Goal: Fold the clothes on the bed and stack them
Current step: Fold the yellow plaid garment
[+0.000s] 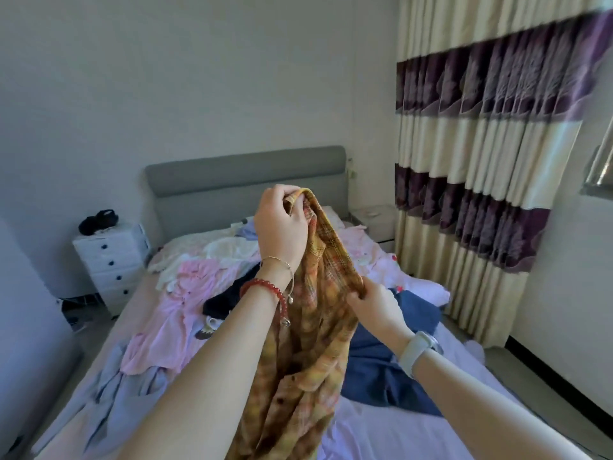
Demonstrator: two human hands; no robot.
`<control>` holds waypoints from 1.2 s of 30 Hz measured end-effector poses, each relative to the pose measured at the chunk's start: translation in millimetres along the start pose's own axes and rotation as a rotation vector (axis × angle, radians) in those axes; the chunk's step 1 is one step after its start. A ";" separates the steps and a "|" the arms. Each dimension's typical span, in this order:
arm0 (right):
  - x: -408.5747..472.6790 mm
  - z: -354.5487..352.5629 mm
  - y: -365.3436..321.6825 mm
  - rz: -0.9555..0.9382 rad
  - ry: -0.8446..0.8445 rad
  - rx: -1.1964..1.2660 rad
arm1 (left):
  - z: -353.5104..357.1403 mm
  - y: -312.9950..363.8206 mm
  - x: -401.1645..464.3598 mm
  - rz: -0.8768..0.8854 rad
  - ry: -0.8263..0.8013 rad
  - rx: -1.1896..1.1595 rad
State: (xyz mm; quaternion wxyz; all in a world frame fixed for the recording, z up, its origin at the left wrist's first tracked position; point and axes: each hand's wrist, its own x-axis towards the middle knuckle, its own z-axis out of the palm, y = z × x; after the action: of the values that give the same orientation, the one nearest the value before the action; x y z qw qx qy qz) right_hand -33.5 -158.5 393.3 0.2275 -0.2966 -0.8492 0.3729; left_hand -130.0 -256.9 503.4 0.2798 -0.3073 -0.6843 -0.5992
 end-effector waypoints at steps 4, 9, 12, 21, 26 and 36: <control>34.2 -51.0 3.2 -0.088 0.081 -0.279 | 5.1 9.3 15.0 -0.036 0.179 0.065; 62.9 -94.8 -10.1 -0.144 0.196 -0.385 | 1.4 24.7 30.7 -0.072 0.303 0.042; 73.8 -114.7 -18.3 -0.184 0.289 -0.374 | -9.3 37.5 39.1 -0.070 0.380 0.044; 76.7 -130.1 -13.7 -0.239 0.575 -0.135 | -38.2 23.8 15.5 -0.046 0.344 0.128; 75.0 -136.5 0.0 -0.481 0.528 -0.311 | -52.5 4.6 -0.3 -0.136 0.275 0.252; 1.3 -119.9 58.1 -0.397 0.272 -0.381 | -102.4 18.0 -88.0 -0.232 0.267 0.318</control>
State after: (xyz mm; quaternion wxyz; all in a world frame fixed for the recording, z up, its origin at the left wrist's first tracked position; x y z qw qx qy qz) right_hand 57.9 -66.1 423.0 0.3478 -0.2095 -0.9070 0.1118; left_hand -57.3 -364.3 461.8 0.3418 -0.0967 -0.7577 -0.5475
